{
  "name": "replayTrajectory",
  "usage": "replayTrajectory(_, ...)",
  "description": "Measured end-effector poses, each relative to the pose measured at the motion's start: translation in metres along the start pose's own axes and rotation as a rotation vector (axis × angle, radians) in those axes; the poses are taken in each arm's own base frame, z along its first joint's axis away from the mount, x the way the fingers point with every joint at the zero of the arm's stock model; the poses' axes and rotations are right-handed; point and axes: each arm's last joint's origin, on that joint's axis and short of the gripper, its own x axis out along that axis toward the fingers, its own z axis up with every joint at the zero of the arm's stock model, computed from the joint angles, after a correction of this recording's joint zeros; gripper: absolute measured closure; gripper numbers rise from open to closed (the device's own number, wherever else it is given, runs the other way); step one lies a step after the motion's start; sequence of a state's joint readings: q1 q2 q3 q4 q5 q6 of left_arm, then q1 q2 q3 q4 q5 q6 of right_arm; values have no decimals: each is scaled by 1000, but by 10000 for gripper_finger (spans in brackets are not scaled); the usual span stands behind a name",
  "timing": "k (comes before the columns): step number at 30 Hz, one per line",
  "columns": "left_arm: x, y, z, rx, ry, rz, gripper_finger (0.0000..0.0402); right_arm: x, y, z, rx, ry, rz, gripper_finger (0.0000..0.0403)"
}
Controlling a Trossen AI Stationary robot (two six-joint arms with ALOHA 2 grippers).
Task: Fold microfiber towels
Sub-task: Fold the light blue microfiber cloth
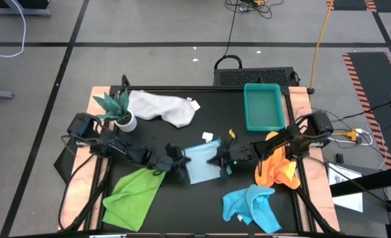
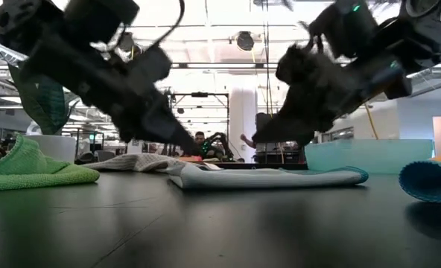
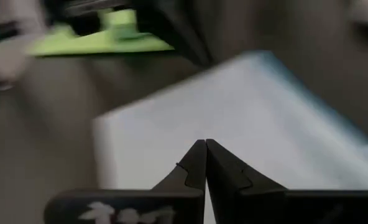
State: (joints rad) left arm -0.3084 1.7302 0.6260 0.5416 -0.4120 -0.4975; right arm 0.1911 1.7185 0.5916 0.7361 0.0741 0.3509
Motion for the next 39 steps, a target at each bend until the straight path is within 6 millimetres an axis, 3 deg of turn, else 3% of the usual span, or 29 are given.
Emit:
replayTrajectory(6,4,-18,-19,68,29,-151,376,-1,26,-12,-83,36,73,403)
replayTrajectory(9,11,-19,-38,70,126,-193,376,-2,31,-15,-96,49,89,403)
replayTrajectory(12,12,-23,-45,43,165,-229,376,-3,30,-17,-105,76,83,403)
replayTrajectory(17,-2,-30,-36,18,190,-284,376,-3,31,-16,-67,72,85,403)
replayTrajectory(22,-12,-38,-14,45,64,-359,376,-3,31,-16,-57,75,85,403)
replayTrajectory(26,-3,-36,-20,17,88,-389,376,2,29,-25,-51,116,97,403)
replayTrajectory(31,8,-32,-46,6,209,-380,376,8,26,-37,-34,175,104,403)
replayTrajectory(39,-14,-43,-37,75,256,-454,376,-1,33,-21,-63,113,158,403)
